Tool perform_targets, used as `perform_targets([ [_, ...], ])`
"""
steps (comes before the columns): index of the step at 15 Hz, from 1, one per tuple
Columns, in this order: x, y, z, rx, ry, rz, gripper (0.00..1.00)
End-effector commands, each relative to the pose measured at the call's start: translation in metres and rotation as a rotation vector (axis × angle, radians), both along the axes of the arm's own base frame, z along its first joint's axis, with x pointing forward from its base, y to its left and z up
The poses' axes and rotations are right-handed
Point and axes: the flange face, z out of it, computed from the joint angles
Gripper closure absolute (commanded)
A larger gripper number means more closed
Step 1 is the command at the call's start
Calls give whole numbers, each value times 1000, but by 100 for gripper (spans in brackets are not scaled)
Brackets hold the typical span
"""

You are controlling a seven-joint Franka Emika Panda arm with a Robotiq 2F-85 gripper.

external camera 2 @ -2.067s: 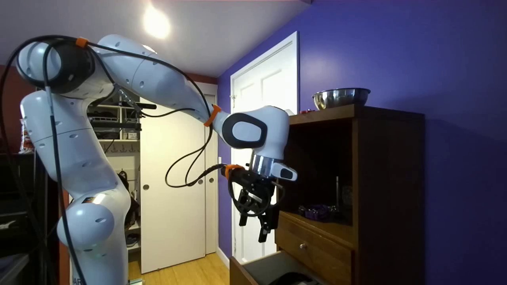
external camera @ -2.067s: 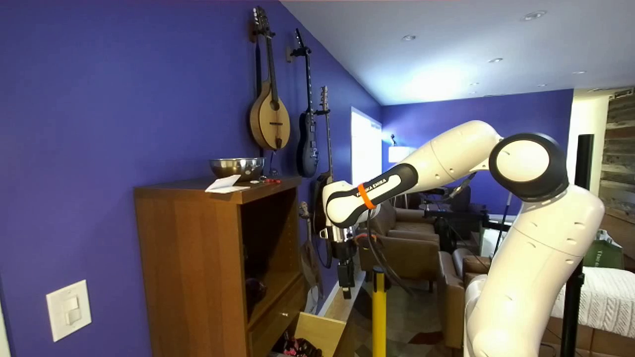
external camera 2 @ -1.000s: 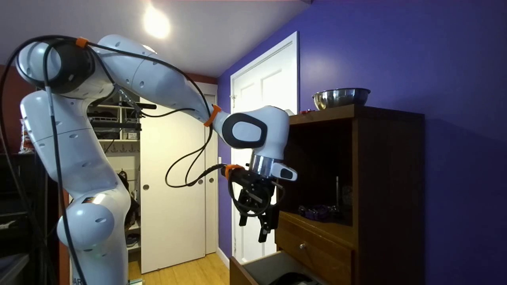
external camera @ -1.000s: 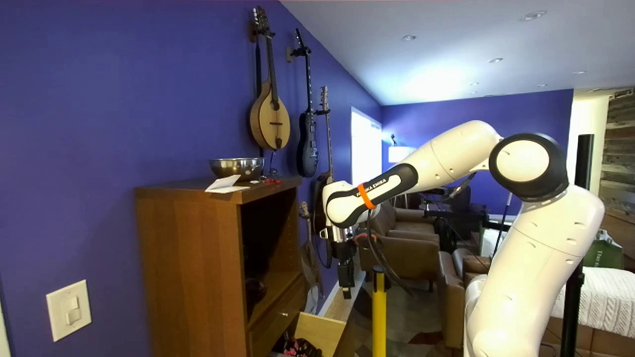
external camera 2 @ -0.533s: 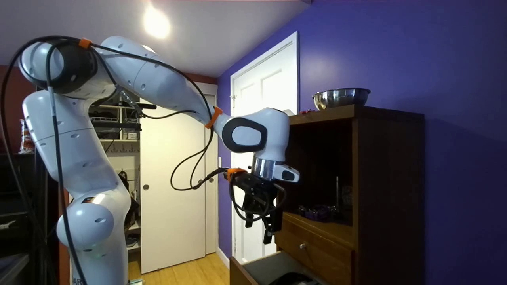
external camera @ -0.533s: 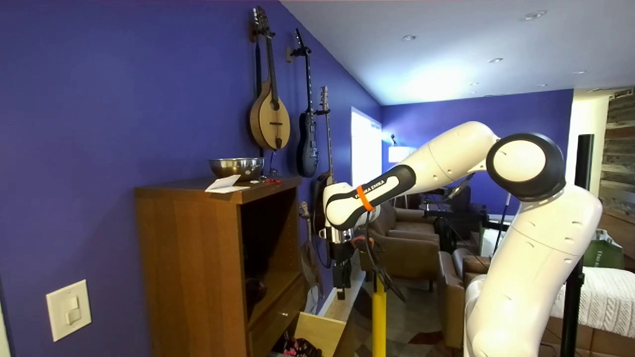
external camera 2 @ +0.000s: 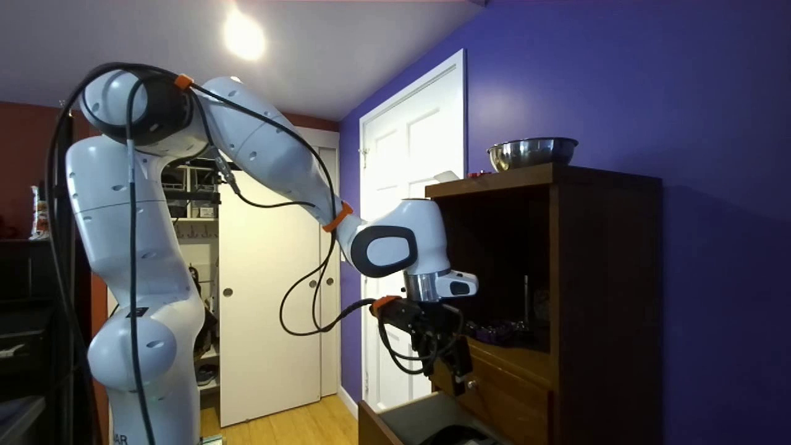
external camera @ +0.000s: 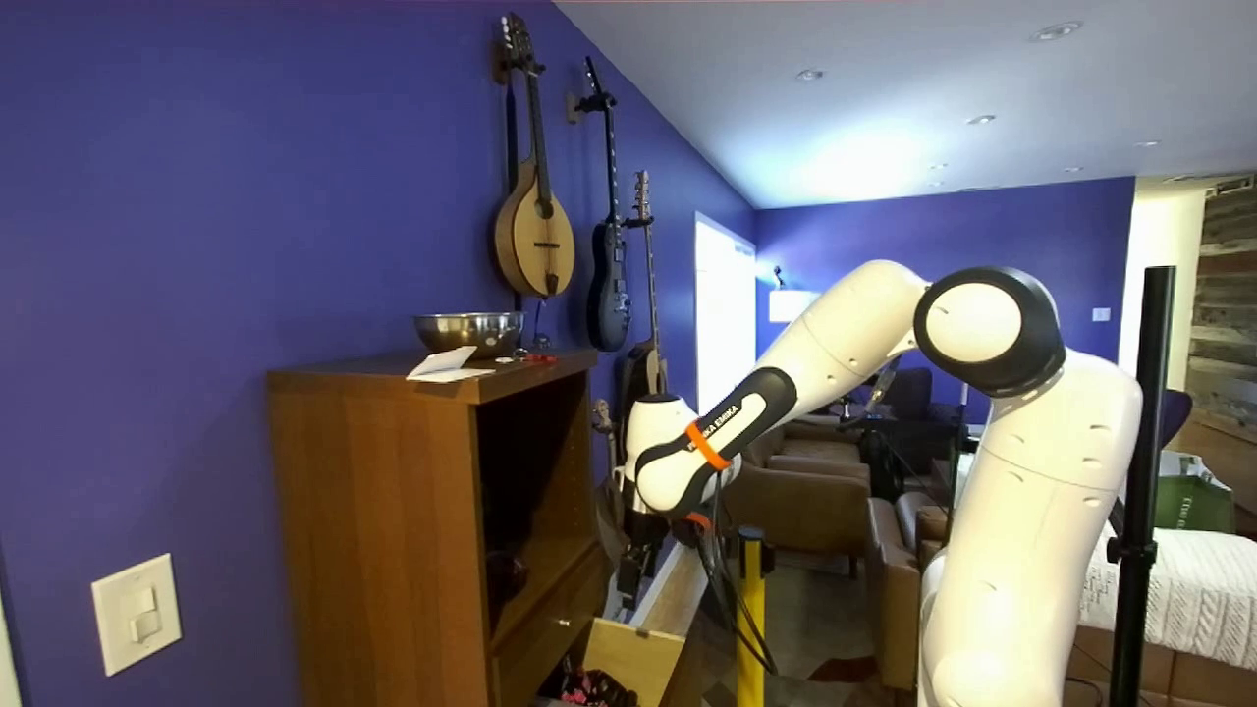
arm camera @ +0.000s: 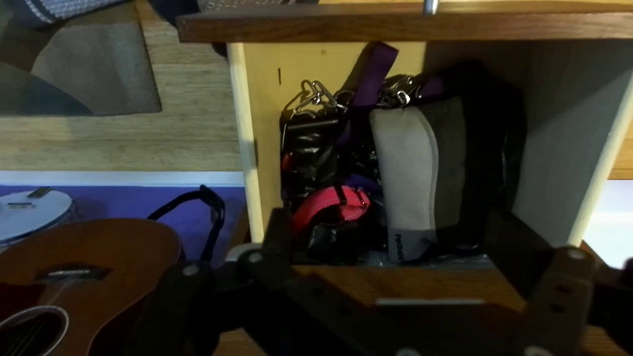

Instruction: Open the top drawer fully

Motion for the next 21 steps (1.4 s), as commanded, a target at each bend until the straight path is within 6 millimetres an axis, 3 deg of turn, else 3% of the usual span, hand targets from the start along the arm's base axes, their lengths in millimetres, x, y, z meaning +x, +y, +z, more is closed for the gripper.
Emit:
perform_targets([
  [1,14,19,-4,-48,1,26,0],
  [3,16,41,-6,13,47,75,0],
  [4,10,28,-6,-15,20,45,0],
  [7,13,43,-8,-3,37,69,0],
  [14,43,62,-27,4,-44,-25,0],
  [15,46,62,-31,0,-48,-37,3],
  [17,54,60,-34,5,-60,-51,23],
  [21,71,58,-40,-2,-74,-41,52],
])
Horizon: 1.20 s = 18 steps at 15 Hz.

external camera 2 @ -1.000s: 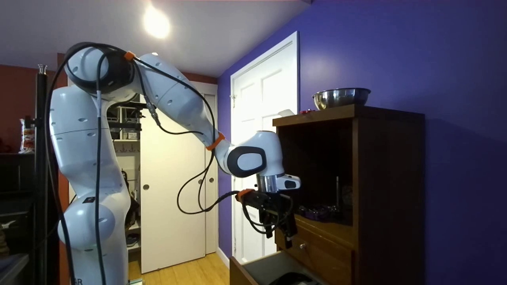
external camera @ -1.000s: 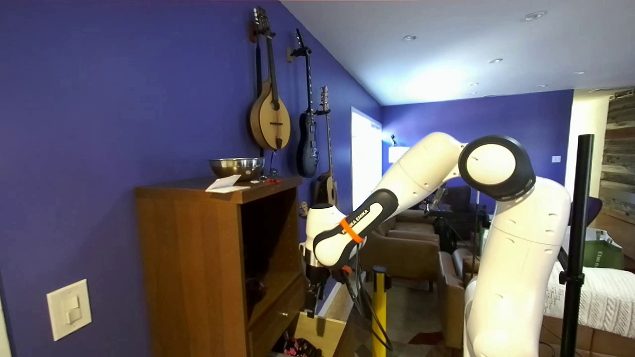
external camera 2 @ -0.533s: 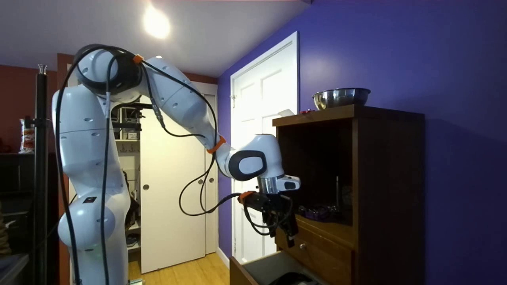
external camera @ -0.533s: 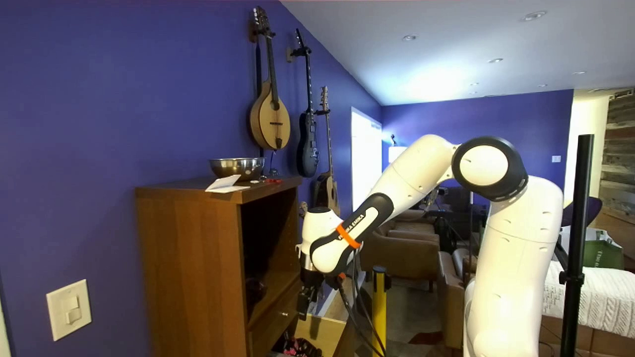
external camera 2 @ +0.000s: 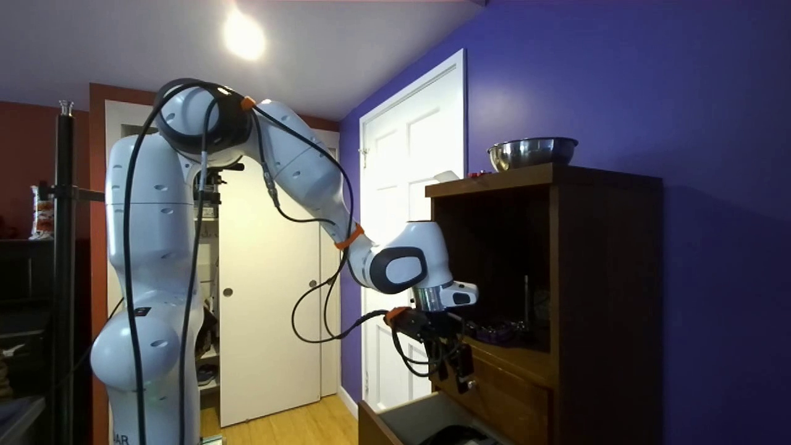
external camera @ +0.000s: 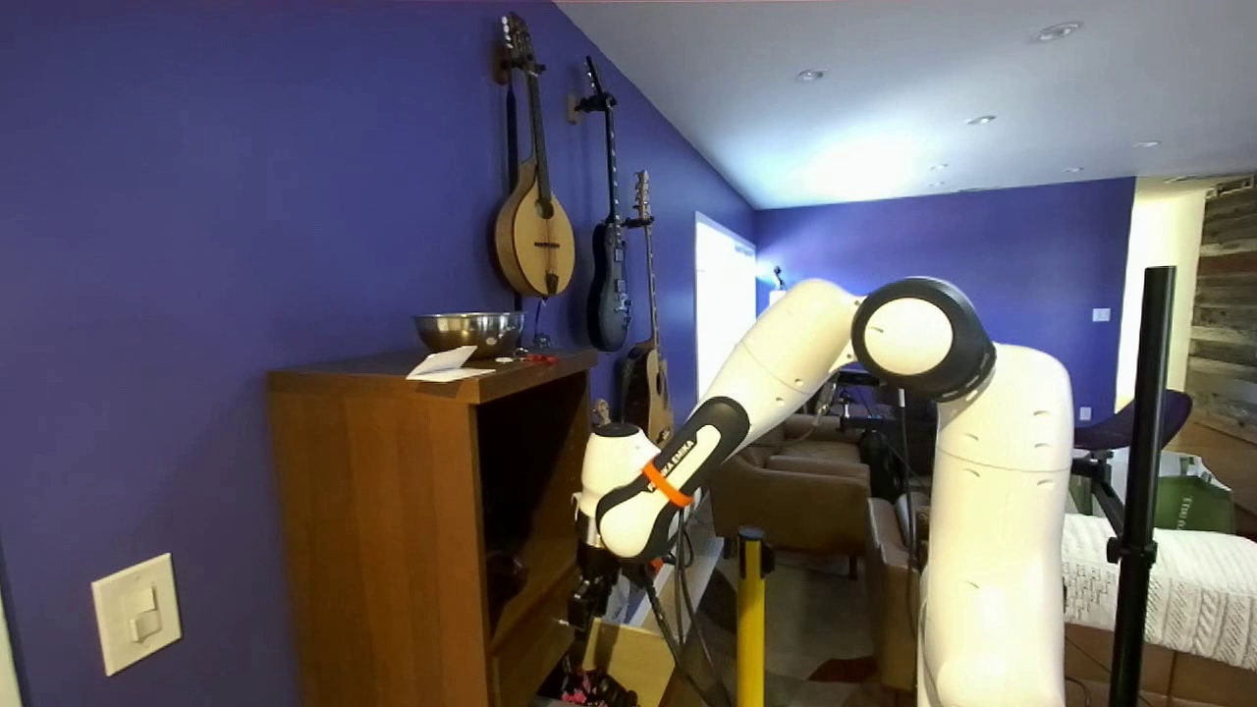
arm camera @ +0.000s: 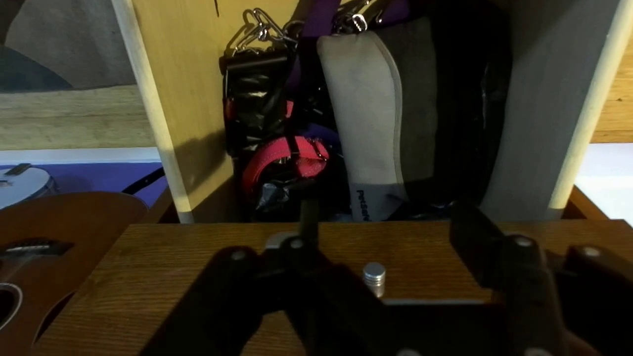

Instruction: Open the top drawer fully

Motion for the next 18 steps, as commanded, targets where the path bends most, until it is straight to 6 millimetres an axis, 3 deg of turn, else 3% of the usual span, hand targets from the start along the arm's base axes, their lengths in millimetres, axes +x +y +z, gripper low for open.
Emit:
perform_targets([
  [1,20,0,-6,1,-16,-10,55],
  [8,36,0,-10,3,-32,-11,70],
  [12,41,0,-11,4,-42,-9,94],
  [13,41,2,-12,9,-39,-6,92],
  [14,41,1,-13,8,-39,-9,82],
  [16,41,2,-12,9,-43,-9,85],
  [18,43,1,-12,10,-44,-11,60],
])
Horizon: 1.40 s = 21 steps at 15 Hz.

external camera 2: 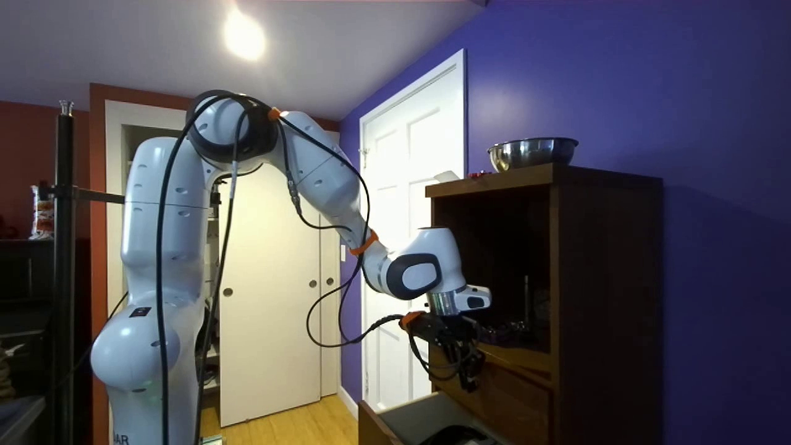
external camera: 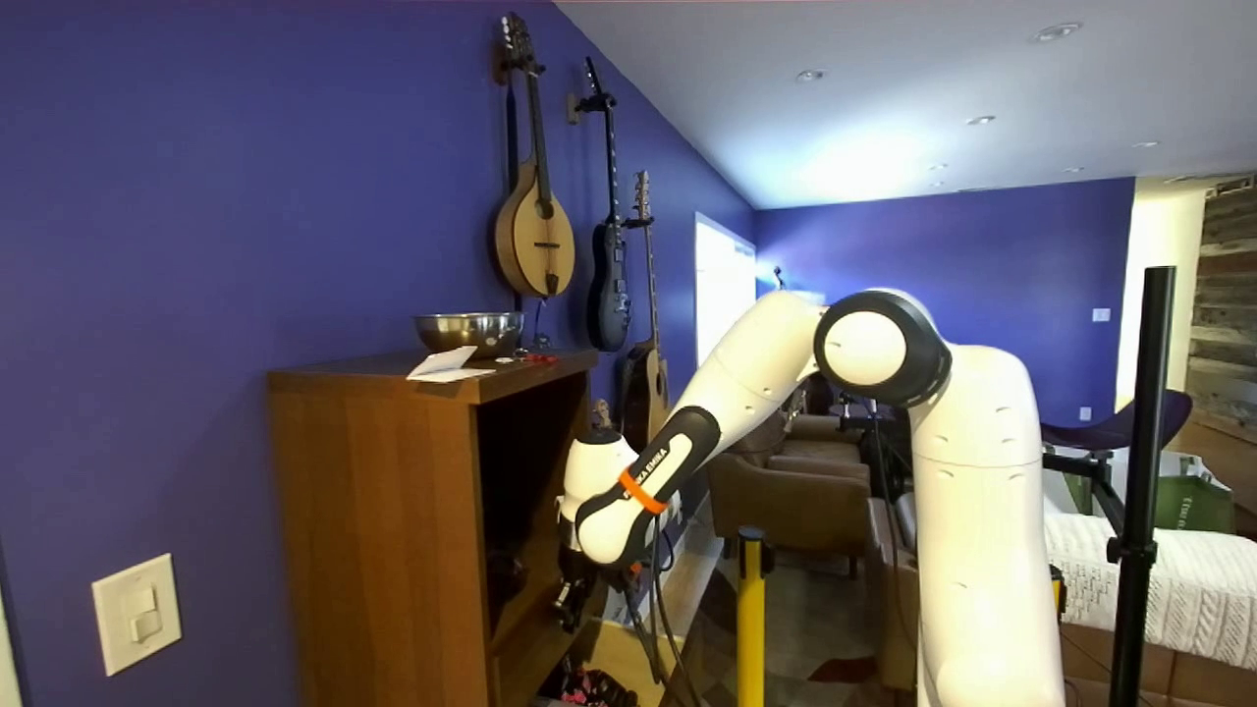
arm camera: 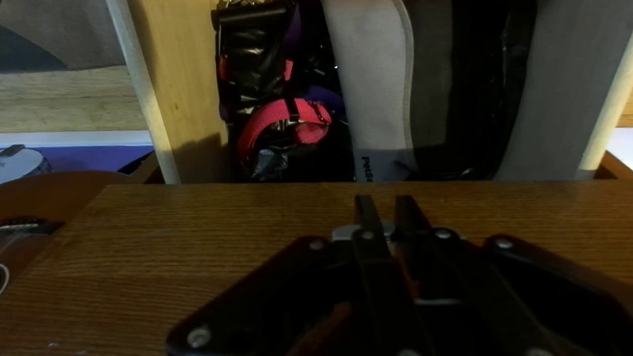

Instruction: Open the top drawer fully

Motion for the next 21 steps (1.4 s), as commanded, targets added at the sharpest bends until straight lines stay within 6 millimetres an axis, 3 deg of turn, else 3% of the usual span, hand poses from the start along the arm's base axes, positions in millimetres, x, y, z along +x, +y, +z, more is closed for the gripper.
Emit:
perform_targets([
  [1,8,2,-1,18,-21,-12,56],
  [2,8,2,-1,17,-25,-12,51],
  [5,10,2,-1,16,-34,-16,86],
  [9,10,1,0,14,-30,-17,100],
  [11,1,-2,1,-10,30,-9,96],
  [16,-55,-6,11,-105,220,12,96],
  [17,-68,-5,13,-105,268,13,90],
  [18,-80,-5,16,-105,304,18,61],
  [19,-92,-7,23,-104,306,5,60],
  [21,-111,-15,37,-114,299,-48,47],
])
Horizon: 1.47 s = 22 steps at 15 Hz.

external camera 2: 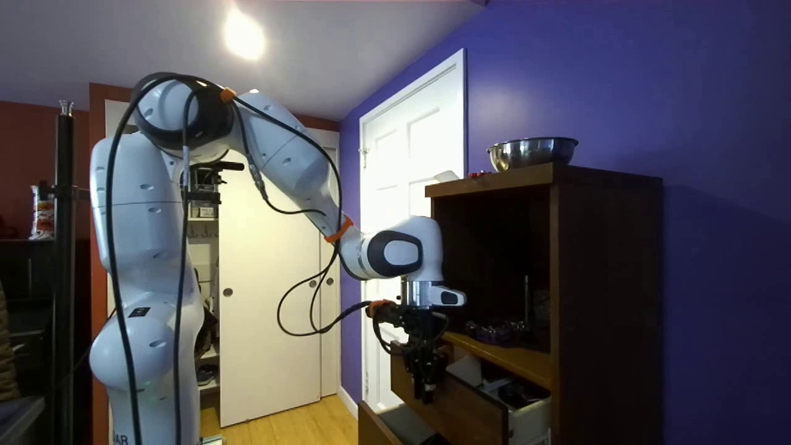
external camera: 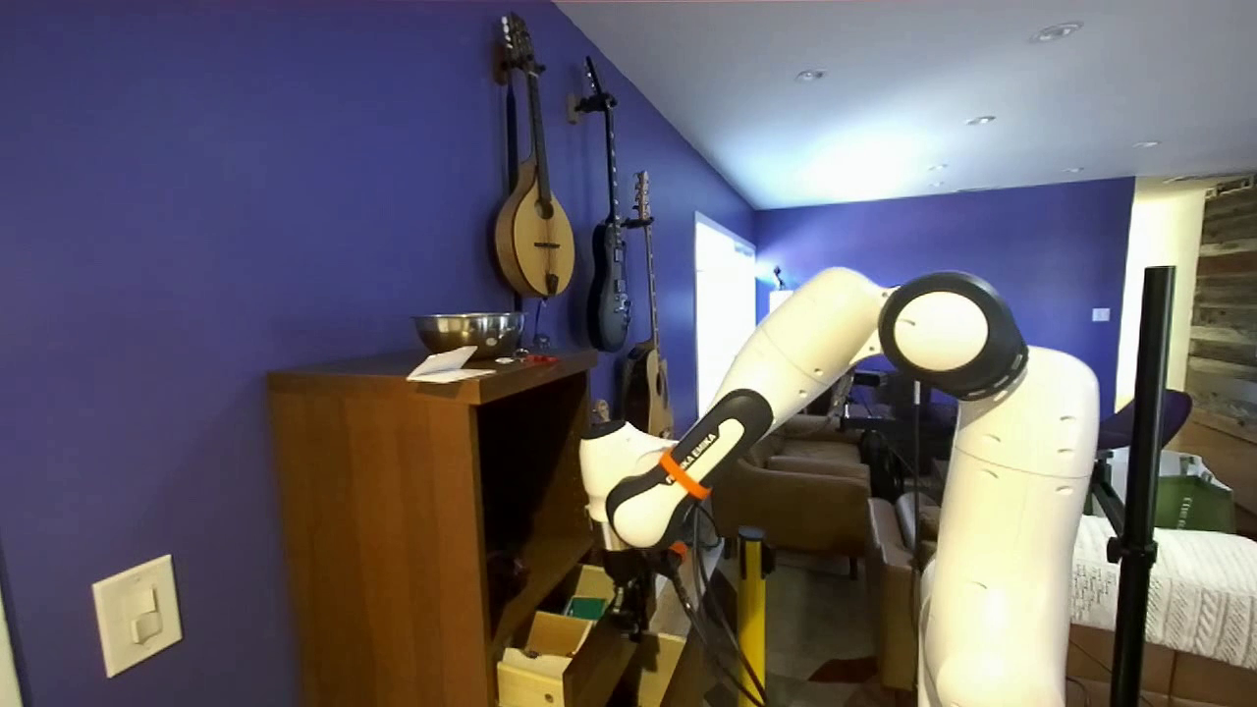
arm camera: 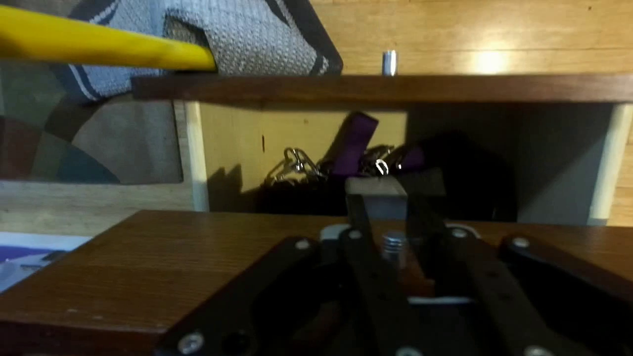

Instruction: Open the top drawer fully

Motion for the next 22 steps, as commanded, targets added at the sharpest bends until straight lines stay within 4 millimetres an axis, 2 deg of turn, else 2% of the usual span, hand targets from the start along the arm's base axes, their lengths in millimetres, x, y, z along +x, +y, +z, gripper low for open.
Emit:
perform_targets([
  [1,-46,-17,35,-41,-20,-62,41],
  [4,-61,-27,67,-33,-60,-87,20],
  [7,-61,-23,90,-17,-151,-89,1],
  [10,-53,-15,96,-3,-225,-65,0],
  [12,-43,-11,89,14,-264,-53,0],
  [15,-31,-6,66,52,-231,-47,0],
  [21,-26,-12,25,138,-148,14,0],
  [22,-27,-14,24,142,-118,33,0],
])
